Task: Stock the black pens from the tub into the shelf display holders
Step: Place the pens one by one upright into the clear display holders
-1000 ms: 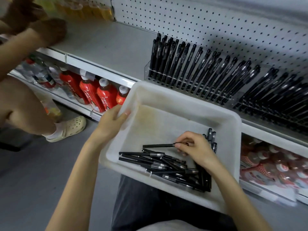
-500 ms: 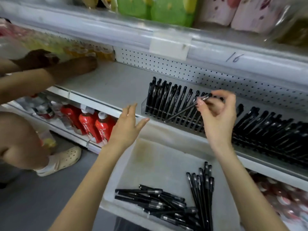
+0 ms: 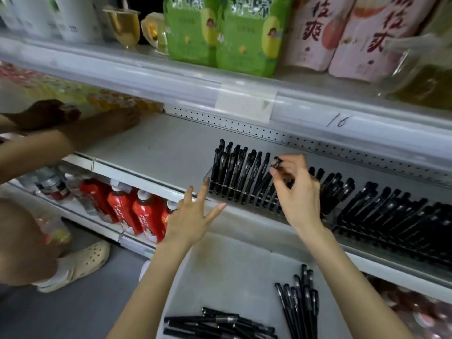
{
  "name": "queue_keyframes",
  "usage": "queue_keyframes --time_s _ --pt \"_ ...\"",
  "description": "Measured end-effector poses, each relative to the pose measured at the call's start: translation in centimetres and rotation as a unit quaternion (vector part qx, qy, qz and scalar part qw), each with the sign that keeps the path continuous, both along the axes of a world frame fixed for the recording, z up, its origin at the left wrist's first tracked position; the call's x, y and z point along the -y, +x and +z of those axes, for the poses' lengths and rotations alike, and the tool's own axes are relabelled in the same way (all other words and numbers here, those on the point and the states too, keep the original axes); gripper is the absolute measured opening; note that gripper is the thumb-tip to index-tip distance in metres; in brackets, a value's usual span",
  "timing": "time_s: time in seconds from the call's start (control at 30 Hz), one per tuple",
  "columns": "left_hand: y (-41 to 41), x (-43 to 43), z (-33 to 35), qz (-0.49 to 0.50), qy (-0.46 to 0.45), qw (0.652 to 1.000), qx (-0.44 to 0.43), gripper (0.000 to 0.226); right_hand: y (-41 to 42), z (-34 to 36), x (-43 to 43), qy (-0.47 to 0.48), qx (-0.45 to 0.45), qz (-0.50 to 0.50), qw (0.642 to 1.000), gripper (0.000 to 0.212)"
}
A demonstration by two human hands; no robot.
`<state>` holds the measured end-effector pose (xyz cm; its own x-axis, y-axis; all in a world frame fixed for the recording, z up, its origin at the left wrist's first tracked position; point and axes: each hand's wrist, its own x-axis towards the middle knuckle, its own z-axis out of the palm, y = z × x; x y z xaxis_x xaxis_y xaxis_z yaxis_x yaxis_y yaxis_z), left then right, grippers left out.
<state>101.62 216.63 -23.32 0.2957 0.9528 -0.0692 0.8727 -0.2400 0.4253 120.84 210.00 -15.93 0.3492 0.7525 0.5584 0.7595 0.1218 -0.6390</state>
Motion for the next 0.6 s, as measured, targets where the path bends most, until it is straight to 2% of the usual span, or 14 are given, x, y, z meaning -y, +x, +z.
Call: queue_keyframes --time_s 0.23,0.43,0.6 --pt "0.0 -0.2 -0.5 -0.002 0.008 1.000 -0.009 0.086 0.0 -0.6 -1.1 -0.043 0.041 -0.005 0.998 0.024" --pt "0.2 0.0 -0.1 -0.006 0.007 1.000 -0.017 0.084 -0.2 -0.3 -1.9 -0.043 0.074 -0.019 0.996 0.023" --pt "0.2 0.1 -0.1 -0.010 0.009 1.000 -0.020 0.086 -0.2 -0.6 -2.3 -0.035 0.125 -0.035 0.991 0.014"
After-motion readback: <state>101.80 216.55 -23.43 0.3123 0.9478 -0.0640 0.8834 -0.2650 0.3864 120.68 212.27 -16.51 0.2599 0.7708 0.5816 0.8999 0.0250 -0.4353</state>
